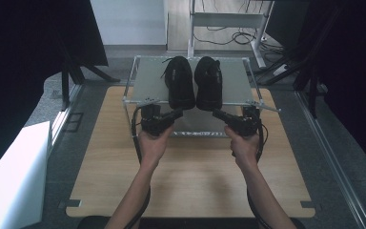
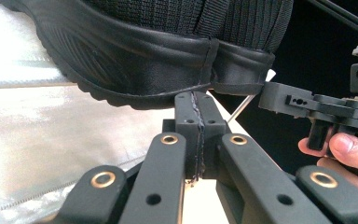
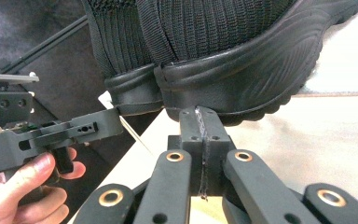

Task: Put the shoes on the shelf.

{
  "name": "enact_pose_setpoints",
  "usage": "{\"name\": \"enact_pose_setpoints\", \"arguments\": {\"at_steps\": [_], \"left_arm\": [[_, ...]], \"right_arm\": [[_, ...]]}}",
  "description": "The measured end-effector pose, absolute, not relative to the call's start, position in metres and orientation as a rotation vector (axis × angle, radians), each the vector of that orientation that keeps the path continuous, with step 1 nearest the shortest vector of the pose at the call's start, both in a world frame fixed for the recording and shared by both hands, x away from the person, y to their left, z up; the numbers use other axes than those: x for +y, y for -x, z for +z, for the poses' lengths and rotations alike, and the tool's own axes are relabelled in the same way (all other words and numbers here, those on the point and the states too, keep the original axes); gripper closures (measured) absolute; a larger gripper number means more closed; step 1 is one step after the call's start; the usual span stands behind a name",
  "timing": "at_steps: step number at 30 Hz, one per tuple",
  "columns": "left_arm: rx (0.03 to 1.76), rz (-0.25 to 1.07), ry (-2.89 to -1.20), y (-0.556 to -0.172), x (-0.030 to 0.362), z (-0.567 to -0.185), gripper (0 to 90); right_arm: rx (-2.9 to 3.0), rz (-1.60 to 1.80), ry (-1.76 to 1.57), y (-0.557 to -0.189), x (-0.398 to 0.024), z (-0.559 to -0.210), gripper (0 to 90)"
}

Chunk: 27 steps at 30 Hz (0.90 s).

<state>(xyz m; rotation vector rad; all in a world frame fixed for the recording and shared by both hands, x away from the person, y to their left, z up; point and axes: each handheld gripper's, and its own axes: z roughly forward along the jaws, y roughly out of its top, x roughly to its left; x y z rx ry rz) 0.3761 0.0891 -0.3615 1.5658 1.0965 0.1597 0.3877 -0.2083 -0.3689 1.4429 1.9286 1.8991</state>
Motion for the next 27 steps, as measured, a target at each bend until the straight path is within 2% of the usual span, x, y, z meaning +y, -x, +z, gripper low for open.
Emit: {"name": "enact_pose_setpoints", "arguments": {"at_steps": [27], "left_arm": [[1.192, 0.165, -1.565, -0.413, 0.087, -0.365, 89.3]], "right_arm": [[1.855, 1.859, -1.556, -0.424, -0.206, -0.375, 90.0]]}}
